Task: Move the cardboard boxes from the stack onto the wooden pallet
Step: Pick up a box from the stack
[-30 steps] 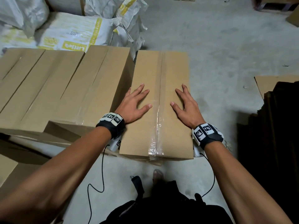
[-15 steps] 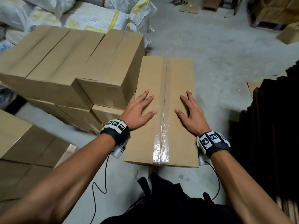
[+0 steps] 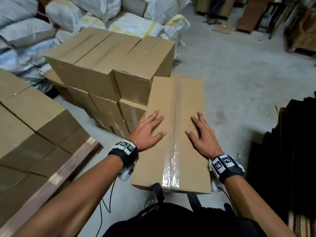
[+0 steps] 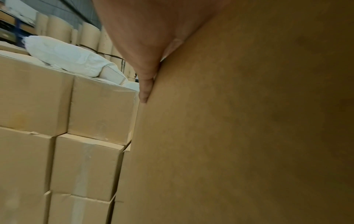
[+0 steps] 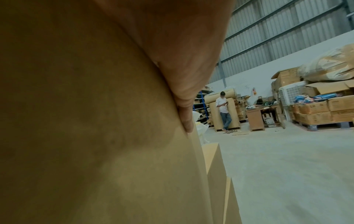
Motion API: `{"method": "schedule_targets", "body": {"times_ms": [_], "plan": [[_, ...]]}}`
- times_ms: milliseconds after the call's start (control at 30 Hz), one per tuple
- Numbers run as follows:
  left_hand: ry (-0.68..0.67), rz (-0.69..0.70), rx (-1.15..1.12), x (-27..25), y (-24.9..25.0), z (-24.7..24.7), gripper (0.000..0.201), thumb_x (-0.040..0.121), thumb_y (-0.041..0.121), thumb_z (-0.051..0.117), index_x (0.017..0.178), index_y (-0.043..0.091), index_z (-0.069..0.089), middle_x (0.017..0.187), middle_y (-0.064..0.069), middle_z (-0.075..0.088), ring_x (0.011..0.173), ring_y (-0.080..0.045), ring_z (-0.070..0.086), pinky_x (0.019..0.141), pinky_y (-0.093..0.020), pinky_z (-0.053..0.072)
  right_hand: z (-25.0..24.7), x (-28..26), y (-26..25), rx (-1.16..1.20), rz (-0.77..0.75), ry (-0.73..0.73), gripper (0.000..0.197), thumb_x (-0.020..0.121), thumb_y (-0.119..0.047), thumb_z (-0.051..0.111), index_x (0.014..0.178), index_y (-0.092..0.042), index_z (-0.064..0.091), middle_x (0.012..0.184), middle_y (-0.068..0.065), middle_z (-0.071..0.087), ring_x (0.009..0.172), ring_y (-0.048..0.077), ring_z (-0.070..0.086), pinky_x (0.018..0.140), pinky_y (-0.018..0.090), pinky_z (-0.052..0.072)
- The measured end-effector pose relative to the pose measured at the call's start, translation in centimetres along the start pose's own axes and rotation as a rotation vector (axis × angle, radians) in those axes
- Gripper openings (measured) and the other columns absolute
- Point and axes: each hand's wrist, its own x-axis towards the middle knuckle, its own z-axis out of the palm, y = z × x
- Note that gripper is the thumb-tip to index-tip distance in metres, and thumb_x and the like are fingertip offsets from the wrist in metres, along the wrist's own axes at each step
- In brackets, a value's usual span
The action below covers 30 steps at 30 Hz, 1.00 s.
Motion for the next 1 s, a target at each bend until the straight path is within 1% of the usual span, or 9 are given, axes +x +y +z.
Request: {"method": "schedule_targets", "body": {"times_ms": [33,100,200,300,500,567,700,900,1000], "plan": [[0.001,-0.024,0.009,-1.1,0.6,-0.2,0.073,0.099,0.064,0.054,0.162,0.033,0.035,0.174,0.012,0.011,0.158,-0.007,0.007,0.131,-0.041,-0.002,0.1,-0.6,-0.2,0.003,-0.015,-0.011,0.065,0.102,-0.045,0.064,0.159,-0.025,0.042,0.175,-0.009,0.012,0.155,-0.005,0.012,0.119,0.007,0.007],[-0.005,-0.093,0.001,-3.5,1.5,-0.3,0.073,0.099,0.064,0.054,0.162,0.034,0.033,0.174,0.013,0.009,0.155,-0.006,0.002,0.128,-0.037,-0.006,0.4,-1.7,-0.5,0.006,-0.029,-0.054,0.065,0.102,-0.045,0.064,0.159,-0.025,0.042,0.175,-0.01,0.012,0.155,-0.003,0.013,0.123,0.017,0.012],[0.029,-0.116,0.007,-7.3,2.2,-0.2,0.073,0.099,0.065,0.052,0.162,0.032,0.035,0.174,0.01,0.011,0.159,-0.008,0.008,0.131,-0.041,-0.002,1.2,-3.8,-0.8,0.026,-0.074,-0.093,0.065,0.101,-0.047,0.063,0.159,-0.027,0.042,0.175,-0.012,0.012,0.158,0.0,0.014,0.126,0.028,0.017],[0.079,-0.168,0.013,-11.6,2.7,-0.3,0.071,0.1,0.061,0.056,0.161,0.028,0.039,0.173,0.007,0.016,0.157,-0.002,0.014,0.131,-0.039,-0.001,2.5,-5.4,-1.4,0.06,-0.109,-0.175,0.065,0.101,-0.048,0.063,0.159,-0.027,0.041,0.175,-0.013,0.01,0.158,0.002,0.013,0.127,0.029,0.017],[0.157,-0.339,0.052,-21.0,1.6,-2.3,0.071,0.098,0.059,0.058,0.16,0.028,0.04,0.173,0.006,0.019,0.157,-0.008,0.02,0.131,-0.045,0.007,7.6,-7.3,-6.0,0.089,-0.23,-0.354,0.066,0.102,-0.05,0.06,0.161,-0.031,0.036,0.175,-0.017,0.005,0.157,0.003,0.014,0.127,0.036,0.017],[0.192,-0.401,0.067,-23.7,1.0,-3.7,0.07,0.099,0.057,0.059,0.16,0.028,0.04,0.173,0.006,0.019,0.157,-0.01,0.022,0.131,-0.045,0.009,9.3,-7.1,-8.4,0.088,-0.277,-0.412,0.067,0.103,-0.05,0.06,0.162,-0.032,0.035,0.174,-0.019,0.004,0.156,0.003,0.015,0.124,0.033,0.016],[0.288,-0.524,0.087,-27.8,-1.3,-6.3,0.07,0.099,0.057,0.059,0.16,0.03,0.039,0.173,0.009,0.017,0.157,-0.012,0.021,0.13,-0.037,0.002,13.0,-5.6,-13.5,0.086,-0.382,-0.478,0.066,0.102,-0.051,0.06,0.161,-0.033,0.036,0.174,-0.019,0.005,0.158,0.006,0.016,0.126,0.033,0.016],[0.412,-0.606,0.084,-31.0,-6.7,-10.6,0.07,0.099,0.056,0.06,0.16,0.027,0.041,0.173,0.007,0.018,0.157,-0.005,0.018,0.132,-0.042,0.003,18.5,-1.1,-21.4,0.06,-0.519,-0.558,0.067,0.102,-0.053,0.059,0.161,-0.032,0.035,0.174,-0.018,0.006,0.158,0.008,0.017,0.126,0.034,0.015],[0.462,-0.64,0.099,-31.7,-10.5,-13.1,0.071,0.099,0.059,0.058,0.16,0.028,0.04,0.173,0.008,0.018,0.157,-0.004,0.017,0.132,-0.043,0.006,21.6,1.4,-25.4,0.058,-0.561,-0.571,0.067,0.102,-0.053,0.059,0.161,-0.033,0.034,0.175,-0.017,0.006,0.159,0.011,0.017,0.127,0.038,0.018]]}}
